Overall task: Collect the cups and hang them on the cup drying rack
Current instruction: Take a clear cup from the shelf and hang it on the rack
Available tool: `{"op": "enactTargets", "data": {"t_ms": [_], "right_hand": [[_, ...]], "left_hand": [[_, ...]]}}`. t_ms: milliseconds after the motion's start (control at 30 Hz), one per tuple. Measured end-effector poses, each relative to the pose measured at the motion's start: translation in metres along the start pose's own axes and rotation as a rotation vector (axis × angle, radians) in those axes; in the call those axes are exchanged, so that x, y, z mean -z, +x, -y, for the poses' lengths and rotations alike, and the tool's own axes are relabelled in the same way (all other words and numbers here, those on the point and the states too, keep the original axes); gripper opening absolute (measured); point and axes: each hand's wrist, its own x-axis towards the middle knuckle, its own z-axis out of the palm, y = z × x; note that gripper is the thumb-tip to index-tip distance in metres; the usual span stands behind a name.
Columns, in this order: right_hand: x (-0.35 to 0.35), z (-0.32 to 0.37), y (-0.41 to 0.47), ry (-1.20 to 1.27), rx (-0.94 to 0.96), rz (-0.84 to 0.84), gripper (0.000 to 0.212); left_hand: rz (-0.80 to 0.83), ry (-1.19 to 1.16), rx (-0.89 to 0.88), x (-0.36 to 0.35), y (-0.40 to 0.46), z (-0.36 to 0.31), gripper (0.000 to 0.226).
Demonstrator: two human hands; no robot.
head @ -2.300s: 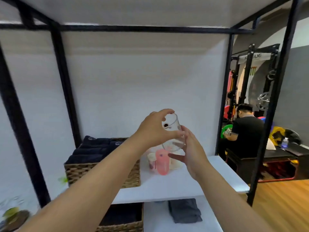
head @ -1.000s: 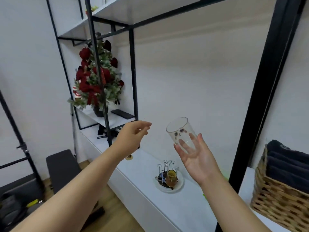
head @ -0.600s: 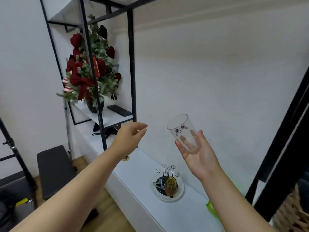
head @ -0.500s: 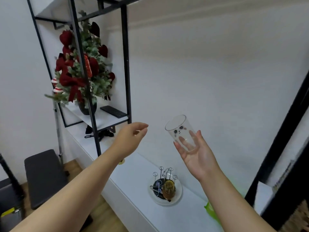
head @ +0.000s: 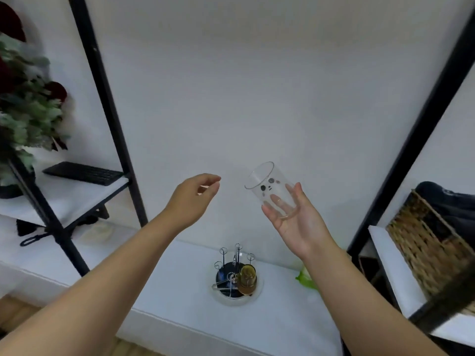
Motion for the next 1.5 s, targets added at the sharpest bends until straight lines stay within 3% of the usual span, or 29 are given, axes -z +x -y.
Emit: {"op": "enactTargets", "data": {"t_ms": [267,400,500,667,833,967,1133,1500], "right_hand": [[0.040,-0.017,0.012,-0.145,0.089,-0.130,0.082],[0.065,-0.025,0.028,-0.160,0.067,-0.158,0.079],[0.083,-0.032,0.046,-0.201,0.048,-0.165,0.066],[0.106,-0.047,0.066,-0.419,0.040,-0.146,0.080],[0.136,-0.080,0.082,-0.640,0.104,-0.168,0.064],[0.163,-0.120,0.094,-0.952,0.187,-0.205,0.063],[0.185,-0.179,0.105,-1.365,0.243,-0.218,0.076],[0.202,-0.275,0.148,-1.791,0.324,-0.193,0.091]], "left_hand": [[0.138,-0.058,0.037,-0.034,0.015,0.049,0.030],[0.163,-0.058,0.067,-0.054,0.013,0.067,0.032],[0.146,-0.036,0.095,-0.063,0.016,0.080,0.032],[0.159,-0.006,0.134,-0.085,0.020,0.109,0.032],[0.222,0.033,0.169,-0.114,0.017,0.153,0.033],[0.298,0.059,0.192,-0.142,0.010,0.201,0.034],[0.381,0.054,0.230,-0.171,0.002,0.270,0.033],[0.468,0.039,0.199,-0.196,-0.004,0.381,0.039]]}}
